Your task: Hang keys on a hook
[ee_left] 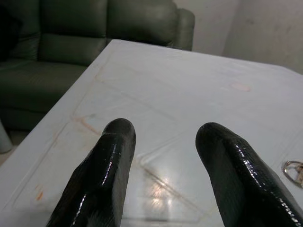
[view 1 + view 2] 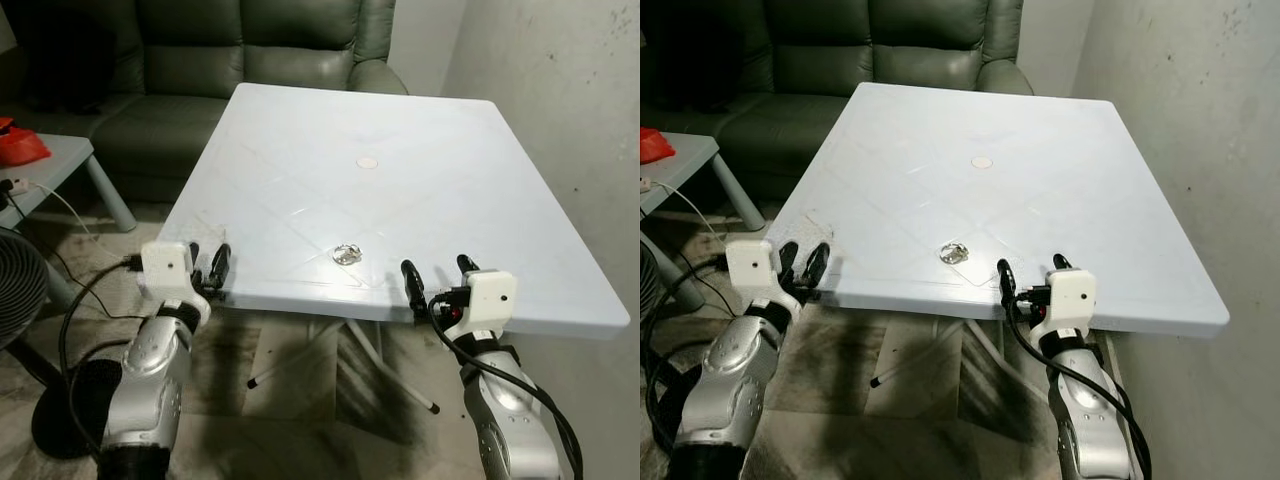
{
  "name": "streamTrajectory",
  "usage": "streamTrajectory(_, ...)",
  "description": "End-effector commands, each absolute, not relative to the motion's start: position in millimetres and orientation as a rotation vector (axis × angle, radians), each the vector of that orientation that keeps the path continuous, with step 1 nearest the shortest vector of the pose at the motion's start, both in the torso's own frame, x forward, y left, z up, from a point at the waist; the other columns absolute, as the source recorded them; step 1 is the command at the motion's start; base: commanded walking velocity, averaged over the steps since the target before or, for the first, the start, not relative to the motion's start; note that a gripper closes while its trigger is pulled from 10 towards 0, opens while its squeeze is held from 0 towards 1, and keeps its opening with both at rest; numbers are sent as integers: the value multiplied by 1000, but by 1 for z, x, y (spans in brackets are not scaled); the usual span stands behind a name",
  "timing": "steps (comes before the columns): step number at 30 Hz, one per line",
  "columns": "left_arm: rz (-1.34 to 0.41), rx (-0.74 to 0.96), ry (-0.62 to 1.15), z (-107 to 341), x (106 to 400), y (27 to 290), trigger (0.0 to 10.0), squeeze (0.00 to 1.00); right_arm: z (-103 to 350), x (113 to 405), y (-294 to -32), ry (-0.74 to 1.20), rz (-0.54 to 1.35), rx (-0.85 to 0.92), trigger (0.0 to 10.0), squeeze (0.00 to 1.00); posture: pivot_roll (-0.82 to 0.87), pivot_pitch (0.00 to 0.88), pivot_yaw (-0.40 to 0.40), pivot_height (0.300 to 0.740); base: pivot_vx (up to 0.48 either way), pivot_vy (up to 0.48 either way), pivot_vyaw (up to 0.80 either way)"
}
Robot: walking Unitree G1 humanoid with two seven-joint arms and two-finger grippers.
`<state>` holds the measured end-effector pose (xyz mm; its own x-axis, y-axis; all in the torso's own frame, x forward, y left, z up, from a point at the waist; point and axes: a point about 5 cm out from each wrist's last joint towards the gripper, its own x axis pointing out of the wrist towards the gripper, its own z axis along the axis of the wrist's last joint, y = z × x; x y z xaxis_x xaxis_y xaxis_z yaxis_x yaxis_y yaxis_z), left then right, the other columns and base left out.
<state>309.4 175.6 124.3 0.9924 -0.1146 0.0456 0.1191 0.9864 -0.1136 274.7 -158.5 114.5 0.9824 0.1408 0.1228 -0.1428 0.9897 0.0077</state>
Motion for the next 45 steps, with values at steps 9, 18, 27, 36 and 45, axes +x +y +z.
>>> streamTrajectory(9, -109, -115, -6, 122, 315, 176, 10000, 0, 120, 275, -164, -131, 99, 12, 10000, 0, -119, 17, -17, 724, 0, 125, 0)
streamTrajectory(18, -117, -117, -18, 126, 320, 173, 10000, 0, 121, 278, -164, -133, 94, 9, 10000, 0, -118, 16, -14, 724, 0, 373, 0)
streamTrajectory(27, -107, -125, -23, 128, 323, 174, 10000, 0, 122, 280, -164, -134, 95, 5, 10000, 0, -116, 10, -16, 724, 0, 480, 0)
streamTrajectory(36, -105, -126, -24, 128, 324, 172, 10000, 0, 123, 281, -163, -133, 103, 5, 10000, 0, -111, 13, -21, 724, 0, 480, 0)
streamTrajectory(45, -101, -167, -39, 129, 322, 169, 10000, 0, 122, 280, -163, -130, 114, 3, 10000, 0, -111, 16, -26, 724, 0, 53, 0)
